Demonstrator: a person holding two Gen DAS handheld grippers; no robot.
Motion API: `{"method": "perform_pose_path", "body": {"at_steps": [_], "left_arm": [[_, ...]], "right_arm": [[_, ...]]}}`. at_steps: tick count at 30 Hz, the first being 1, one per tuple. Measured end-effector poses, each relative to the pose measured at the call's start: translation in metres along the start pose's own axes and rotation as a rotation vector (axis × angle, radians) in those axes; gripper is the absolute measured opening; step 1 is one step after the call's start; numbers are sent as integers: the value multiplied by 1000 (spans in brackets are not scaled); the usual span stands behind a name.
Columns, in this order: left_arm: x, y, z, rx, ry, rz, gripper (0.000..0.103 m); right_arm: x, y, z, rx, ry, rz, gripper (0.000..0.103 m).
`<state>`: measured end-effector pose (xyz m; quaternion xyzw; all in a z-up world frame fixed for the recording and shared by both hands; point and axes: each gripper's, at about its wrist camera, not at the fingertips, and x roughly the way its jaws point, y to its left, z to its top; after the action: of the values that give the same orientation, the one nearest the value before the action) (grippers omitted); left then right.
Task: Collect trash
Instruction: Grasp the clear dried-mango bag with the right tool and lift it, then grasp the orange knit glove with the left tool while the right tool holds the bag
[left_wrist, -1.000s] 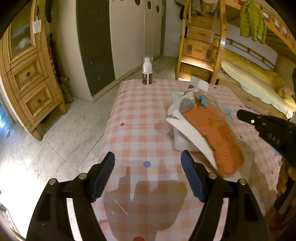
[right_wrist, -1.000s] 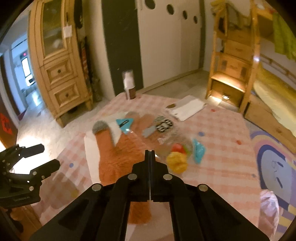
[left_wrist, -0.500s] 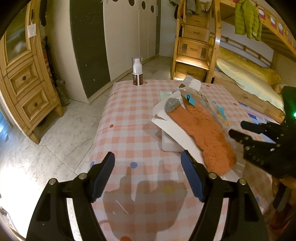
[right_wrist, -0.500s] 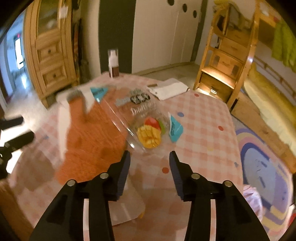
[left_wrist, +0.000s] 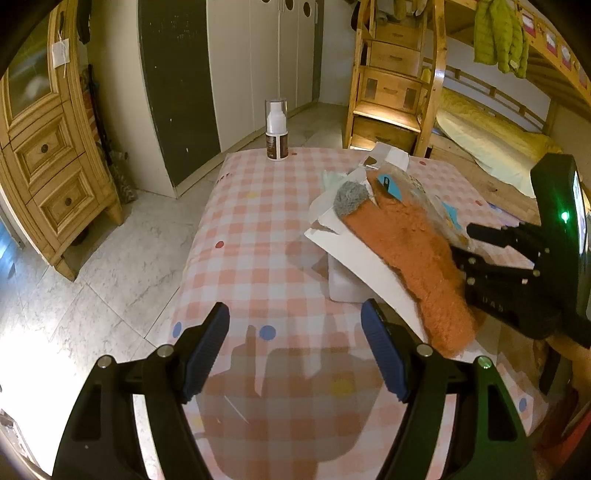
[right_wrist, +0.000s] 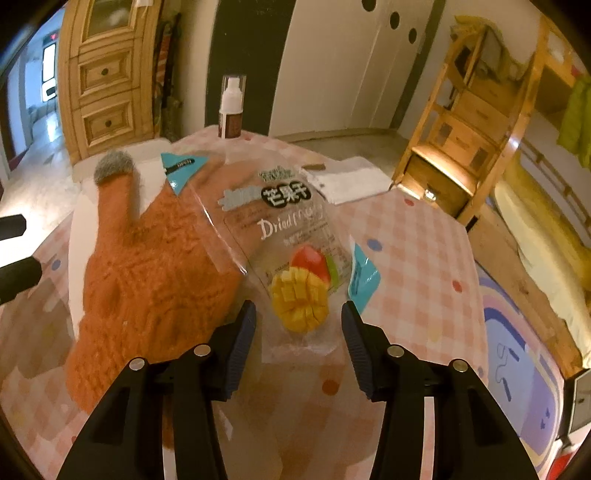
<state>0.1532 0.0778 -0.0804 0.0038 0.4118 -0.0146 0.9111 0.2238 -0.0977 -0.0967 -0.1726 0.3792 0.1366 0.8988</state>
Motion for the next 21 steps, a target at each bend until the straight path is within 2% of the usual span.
{"method": "perform_pose_path", "body": {"at_steps": [1, 3, 4, 7, 13, 17, 21], "left_arm": [[0, 0, 0, 0, 0, -1, 72], [-2, -1, 0, 1, -4, -3, 72], [-4, -2, 0, 2, -5, -4, 72], [-10, -8, -2, 8, -11, -12, 72], [-16, -37, -5, 53, -10, -43, 72], [-13, -59, -6, 62, 3, -81, 72], [0, -75, -1, 33, 44, -109, 72]], "right_arm": [[-1, -2, 0, 8, -1, 0, 29], [-10, -6, -1, 38, -15, 0, 21], [-17, -10, -3, 65, -25, 1, 10], [-36, -26, -11, 161, -45, 20, 2], [-78, -54, -35, 300, -75, 57, 2], [-101, -64, -48, 342, -109, 48, 2], [-103, -68, -61, 360, -135, 41, 2]]}}
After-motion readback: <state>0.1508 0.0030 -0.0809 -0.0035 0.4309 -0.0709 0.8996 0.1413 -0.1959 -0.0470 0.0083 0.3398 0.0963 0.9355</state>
